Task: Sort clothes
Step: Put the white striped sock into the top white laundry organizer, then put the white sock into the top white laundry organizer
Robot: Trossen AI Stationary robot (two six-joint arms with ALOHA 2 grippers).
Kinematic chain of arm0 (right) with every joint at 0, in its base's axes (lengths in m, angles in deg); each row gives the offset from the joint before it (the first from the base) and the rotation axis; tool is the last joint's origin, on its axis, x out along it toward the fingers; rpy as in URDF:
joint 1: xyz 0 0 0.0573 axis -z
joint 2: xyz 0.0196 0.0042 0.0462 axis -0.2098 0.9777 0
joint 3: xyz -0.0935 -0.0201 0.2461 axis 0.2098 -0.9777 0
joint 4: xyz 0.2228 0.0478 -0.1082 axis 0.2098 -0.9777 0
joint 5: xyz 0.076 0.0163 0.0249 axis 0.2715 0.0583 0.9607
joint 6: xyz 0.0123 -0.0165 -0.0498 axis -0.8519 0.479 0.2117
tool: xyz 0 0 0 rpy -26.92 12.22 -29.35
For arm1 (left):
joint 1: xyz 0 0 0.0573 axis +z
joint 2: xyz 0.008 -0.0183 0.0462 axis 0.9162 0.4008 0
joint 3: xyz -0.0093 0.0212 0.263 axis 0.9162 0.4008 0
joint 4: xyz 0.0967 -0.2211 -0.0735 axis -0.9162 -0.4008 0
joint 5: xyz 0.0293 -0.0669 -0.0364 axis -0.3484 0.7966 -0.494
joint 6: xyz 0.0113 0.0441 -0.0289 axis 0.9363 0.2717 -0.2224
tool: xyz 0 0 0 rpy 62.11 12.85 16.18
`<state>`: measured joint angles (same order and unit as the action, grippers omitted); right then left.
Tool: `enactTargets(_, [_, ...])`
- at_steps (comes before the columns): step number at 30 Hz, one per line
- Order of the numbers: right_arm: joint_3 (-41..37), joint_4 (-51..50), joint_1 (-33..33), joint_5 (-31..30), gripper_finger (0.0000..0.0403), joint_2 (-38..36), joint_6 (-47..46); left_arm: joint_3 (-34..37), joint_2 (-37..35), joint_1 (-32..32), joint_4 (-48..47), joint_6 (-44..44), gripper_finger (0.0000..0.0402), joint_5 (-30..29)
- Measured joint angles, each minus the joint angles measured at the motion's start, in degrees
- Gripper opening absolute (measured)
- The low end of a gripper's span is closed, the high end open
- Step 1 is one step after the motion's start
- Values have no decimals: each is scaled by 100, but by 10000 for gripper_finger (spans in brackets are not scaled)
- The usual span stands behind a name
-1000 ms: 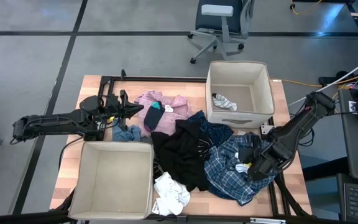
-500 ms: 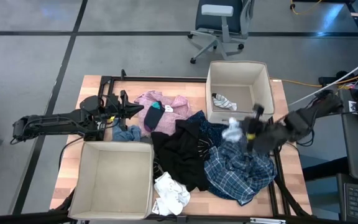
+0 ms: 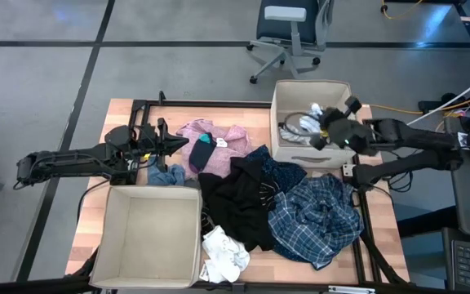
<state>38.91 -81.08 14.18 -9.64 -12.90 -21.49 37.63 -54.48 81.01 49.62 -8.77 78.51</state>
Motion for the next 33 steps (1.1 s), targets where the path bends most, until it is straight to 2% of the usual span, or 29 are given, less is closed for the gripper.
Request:
enactTargets(8, [0, 213, 1421, 610, 43, 480, 581, 0, 0, 0, 19, -58, 1, 0])
enactTargets(13, [-2, 220, 1766, 720, 116, 804, 879, 0, 0, 1, 17, -85, 1, 1])
enactTargets(18, [127, 146, 1722, 861, 211, 865, 1053, 0, 0, 0, 13, -116, 1, 2])
enactTargets(22, [615, -236, 1462, 1073, 265, 861, 758, 0, 0, 0, 13, -154, 1, 1])
enactTargets(26, [1012, -450, 1115, 1711, 290, 854, 553, 0, 0, 1, -12, -272, 1, 2])
enactTargets(30, [1060, -352, 725, 2669, 296, 859, 541, 0, 0, 0, -11, -302, 1, 0])
enactTargets(33, [893, 99, 352, 3563, 296, 857, 517, 0, 0, 0, -11, -304, 1, 2])
